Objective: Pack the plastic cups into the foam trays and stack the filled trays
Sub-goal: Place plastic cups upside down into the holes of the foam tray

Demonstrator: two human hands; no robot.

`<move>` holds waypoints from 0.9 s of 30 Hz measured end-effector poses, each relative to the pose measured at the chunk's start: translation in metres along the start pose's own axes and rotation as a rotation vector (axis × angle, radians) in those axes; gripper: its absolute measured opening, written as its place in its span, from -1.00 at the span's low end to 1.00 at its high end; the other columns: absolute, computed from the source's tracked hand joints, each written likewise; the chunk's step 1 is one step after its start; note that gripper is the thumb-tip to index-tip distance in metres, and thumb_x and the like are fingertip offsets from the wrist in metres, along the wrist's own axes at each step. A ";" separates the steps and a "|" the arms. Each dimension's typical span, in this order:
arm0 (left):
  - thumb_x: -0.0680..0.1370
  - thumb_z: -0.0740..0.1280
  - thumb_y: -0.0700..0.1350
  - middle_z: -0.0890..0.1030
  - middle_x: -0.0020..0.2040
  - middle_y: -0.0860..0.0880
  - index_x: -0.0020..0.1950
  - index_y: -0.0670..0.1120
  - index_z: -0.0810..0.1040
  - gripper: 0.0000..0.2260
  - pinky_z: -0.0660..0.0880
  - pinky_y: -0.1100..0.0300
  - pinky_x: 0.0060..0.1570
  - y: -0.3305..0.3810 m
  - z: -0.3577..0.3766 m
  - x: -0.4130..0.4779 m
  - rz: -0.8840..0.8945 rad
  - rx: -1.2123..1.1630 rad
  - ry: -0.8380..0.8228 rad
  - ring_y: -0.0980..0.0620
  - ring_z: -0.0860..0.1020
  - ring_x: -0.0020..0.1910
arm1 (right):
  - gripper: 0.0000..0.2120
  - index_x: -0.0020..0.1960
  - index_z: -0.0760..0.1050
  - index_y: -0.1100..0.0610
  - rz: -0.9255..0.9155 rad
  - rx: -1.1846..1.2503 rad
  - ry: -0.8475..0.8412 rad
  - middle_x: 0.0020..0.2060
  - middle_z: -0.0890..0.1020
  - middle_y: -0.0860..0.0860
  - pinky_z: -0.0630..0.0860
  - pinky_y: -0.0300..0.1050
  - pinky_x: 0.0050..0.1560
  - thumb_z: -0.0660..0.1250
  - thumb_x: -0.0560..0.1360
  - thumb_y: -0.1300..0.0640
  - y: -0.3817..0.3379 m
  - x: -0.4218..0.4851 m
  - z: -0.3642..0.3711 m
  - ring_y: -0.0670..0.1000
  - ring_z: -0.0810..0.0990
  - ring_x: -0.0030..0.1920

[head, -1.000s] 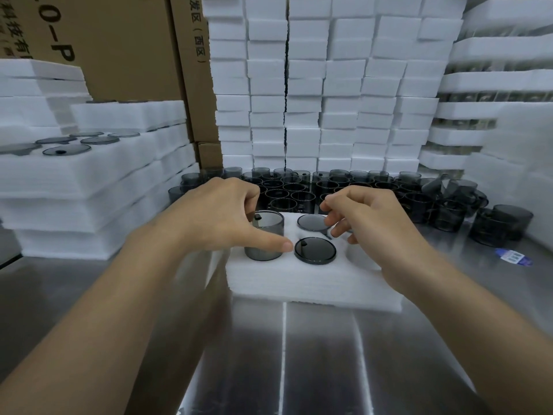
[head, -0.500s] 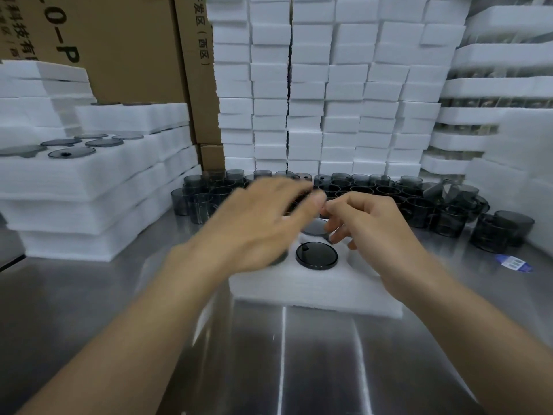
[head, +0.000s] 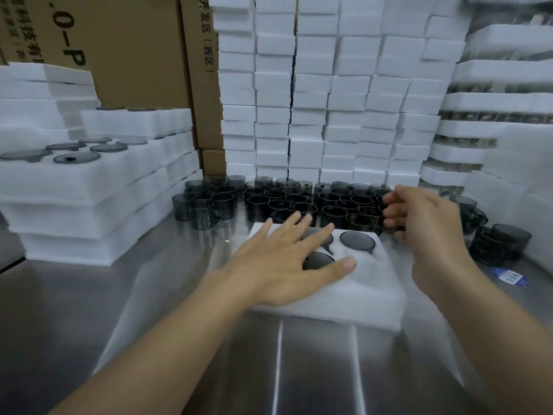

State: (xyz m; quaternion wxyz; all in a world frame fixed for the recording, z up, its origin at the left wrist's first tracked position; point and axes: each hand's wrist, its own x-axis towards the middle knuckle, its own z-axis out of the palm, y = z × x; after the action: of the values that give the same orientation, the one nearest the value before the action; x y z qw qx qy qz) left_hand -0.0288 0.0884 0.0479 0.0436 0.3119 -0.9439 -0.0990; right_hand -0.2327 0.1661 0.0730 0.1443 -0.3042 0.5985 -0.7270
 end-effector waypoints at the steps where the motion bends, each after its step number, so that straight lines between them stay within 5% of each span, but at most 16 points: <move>1: 0.46 -0.19 0.66 -0.17 0.72 0.26 0.69 0.39 -0.15 -0.17 -0.25 -0.05 0.68 -0.001 0.000 0.006 0.006 -0.045 -0.001 0.29 -0.31 0.65 | -0.72 -0.18 0.63 0.14 0.011 -0.010 -0.009 -0.45 0.58 -0.07 0.38 -0.40 -0.48 0.31 0.67 0.11 0.004 0.000 0.001 -0.16 0.49 -0.47; 3: 0.55 -0.10 0.60 0.13 0.67 0.38 0.68 0.36 0.07 -0.27 -0.06 0.28 0.62 -0.009 -0.010 0.021 0.067 -0.342 0.045 0.42 -0.03 0.63 | -0.71 -0.17 0.64 0.16 0.013 -0.067 -0.040 -0.39 0.60 -0.02 0.40 -0.39 -0.45 0.31 0.68 0.11 0.011 -0.001 0.003 -0.10 0.51 -0.39; 5: 0.74 0.02 0.31 0.43 0.53 0.37 0.59 0.26 0.39 -0.54 0.21 0.47 0.47 -0.025 -0.022 0.034 0.019 -0.718 0.243 0.37 0.32 0.55 | -0.72 -0.19 0.65 0.14 -0.015 -0.173 -0.101 -0.37 0.62 -0.03 0.45 -0.31 -0.32 0.33 0.66 0.10 0.016 -0.003 0.006 -0.05 0.54 -0.31; 8: 0.75 0.25 0.00 0.53 0.46 0.18 0.51 0.13 0.53 -0.68 0.39 0.15 0.43 -0.079 -0.013 0.032 -0.188 -0.497 0.759 0.18 0.40 0.49 | -0.77 -0.22 0.68 0.07 -0.073 -0.343 -0.216 -0.38 0.68 -0.07 0.55 -0.01 -0.04 0.38 0.59 0.09 0.019 -0.009 0.011 -0.07 0.63 -0.26; 9: 0.73 0.27 -0.08 0.47 0.51 0.11 0.55 0.10 0.48 -0.62 0.38 0.05 0.44 -0.100 -0.006 0.028 -0.296 -0.350 0.787 0.09 0.33 0.54 | -0.78 -0.21 0.68 0.06 -0.090 -0.387 -0.240 -0.38 0.70 -0.08 0.57 0.04 0.03 0.39 0.59 0.08 0.020 -0.012 0.013 -0.12 0.66 -0.27; 13: 0.65 0.31 -0.16 0.19 0.69 -0.07 0.70 -0.01 0.25 -0.39 0.24 -0.13 0.59 -0.144 0.017 0.027 -0.590 -0.307 0.568 -0.14 0.10 0.67 | -0.78 -0.21 0.67 0.05 -0.123 -0.431 -0.257 -0.35 0.73 -0.07 0.63 0.12 0.17 0.40 0.60 0.07 0.019 -0.016 0.015 -0.21 0.69 -0.28; 15: 0.63 0.35 -0.09 0.16 0.70 -0.05 0.66 -0.02 0.30 -0.41 0.30 -0.15 0.55 -0.144 0.017 0.031 -0.608 -0.296 0.572 -0.12 0.10 0.67 | -0.77 -0.21 0.67 0.06 -0.126 -0.431 -0.260 -0.35 0.73 -0.06 0.63 0.15 0.19 0.40 0.61 0.08 0.018 -0.016 0.016 -0.21 0.69 -0.28; 17: 0.56 0.42 -0.06 0.27 0.60 -0.07 0.44 -0.02 0.43 -0.54 0.46 -0.12 0.36 -0.141 0.017 0.033 -0.595 -0.219 0.657 -0.13 0.23 0.58 | -0.76 -0.22 0.67 0.06 -0.135 -0.441 -0.260 -0.36 0.72 -0.06 0.63 0.16 0.19 0.40 0.61 0.08 0.018 -0.016 0.016 -0.22 0.68 -0.29; 20: 0.50 0.47 0.08 0.39 0.37 -0.02 0.24 0.05 0.35 -0.58 0.47 -0.03 0.05 -0.137 0.016 0.033 -0.605 -0.224 0.722 -0.12 0.44 0.30 | -0.76 -0.22 0.67 0.05 -0.146 -0.449 -0.261 -0.37 0.72 -0.07 0.63 0.14 0.17 0.40 0.61 0.08 0.019 -0.016 0.016 -0.23 0.66 -0.30; 23: 0.55 0.43 0.26 0.52 0.29 -0.01 0.35 0.09 0.32 -0.49 0.53 -0.05 0.07 -0.138 0.015 0.032 -0.640 -0.296 0.702 -0.13 0.56 0.21 | -0.76 -0.22 0.67 0.05 -0.142 -0.448 -0.264 -0.37 0.71 -0.07 0.63 0.15 0.17 0.39 0.62 0.08 0.019 -0.016 0.016 -0.23 0.68 -0.27; 27: 0.58 0.43 0.25 0.65 0.30 -0.03 0.52 0.08 0.31 -0.40 0.54 -0.04 0.10 -0.138 0.016 0.034 -0.645 -0.240 0.655 -0.16 0.60 0.26 | -0.76 -0.21 0.67 0.07 -0.147 -0.454 -0.270 -0.37 0.71 -0.03 0.62 0.09 0.16 0.39 0.62 0.10 0.021 -0.014 0.016 -0.20 0.72 -0.23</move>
State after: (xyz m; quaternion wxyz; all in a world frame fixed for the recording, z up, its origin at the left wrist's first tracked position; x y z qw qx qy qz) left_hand 0.0219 -0.0377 0.0031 0.3419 0.5965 -0.7174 -0.1121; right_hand -0.2153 0.1571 0.0511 0.0975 -0.4655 0.6977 -0.5358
